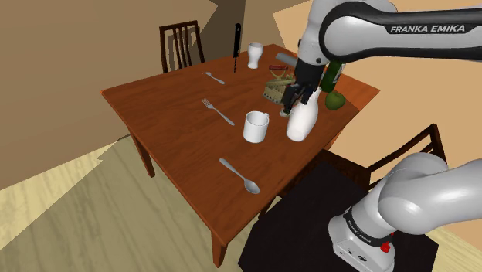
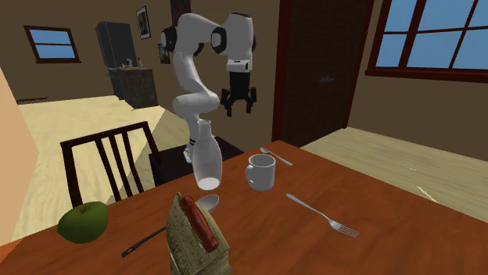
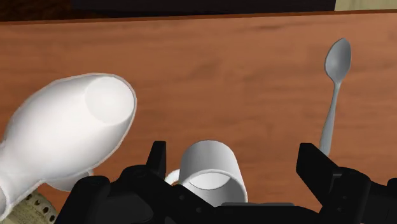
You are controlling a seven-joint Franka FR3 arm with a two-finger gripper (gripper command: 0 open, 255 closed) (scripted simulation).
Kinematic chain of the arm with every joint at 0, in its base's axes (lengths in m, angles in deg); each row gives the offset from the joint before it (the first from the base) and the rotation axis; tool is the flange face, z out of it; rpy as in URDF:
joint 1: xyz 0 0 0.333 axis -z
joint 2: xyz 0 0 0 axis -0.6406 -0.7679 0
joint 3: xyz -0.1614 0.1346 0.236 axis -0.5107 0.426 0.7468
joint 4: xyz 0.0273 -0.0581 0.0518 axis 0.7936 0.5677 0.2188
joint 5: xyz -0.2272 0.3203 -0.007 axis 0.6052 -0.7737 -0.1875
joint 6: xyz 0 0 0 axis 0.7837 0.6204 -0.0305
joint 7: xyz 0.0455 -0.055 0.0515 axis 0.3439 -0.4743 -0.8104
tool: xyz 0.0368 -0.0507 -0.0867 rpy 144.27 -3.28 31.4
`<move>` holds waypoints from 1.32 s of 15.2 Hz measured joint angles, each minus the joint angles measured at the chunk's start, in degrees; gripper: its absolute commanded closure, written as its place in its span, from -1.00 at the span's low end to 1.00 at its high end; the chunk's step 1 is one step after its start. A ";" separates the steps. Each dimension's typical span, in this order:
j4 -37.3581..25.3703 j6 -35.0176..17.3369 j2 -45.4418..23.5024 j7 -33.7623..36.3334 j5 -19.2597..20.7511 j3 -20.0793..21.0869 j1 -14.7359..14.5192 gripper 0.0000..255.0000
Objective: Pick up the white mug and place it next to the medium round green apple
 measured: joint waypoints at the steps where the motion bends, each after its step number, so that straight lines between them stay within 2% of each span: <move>1: 0.19 -2.02 -1.66 0.28 -0.15 0.22 -0.09 -1.00; 14: -8.30 -21.89 -27.85 4.05 -0.50 2.79 -0.89 -1.00; 20: -7.81 -27.01 -32.32 4.60 -0.09 2.99 -0.98 -1.00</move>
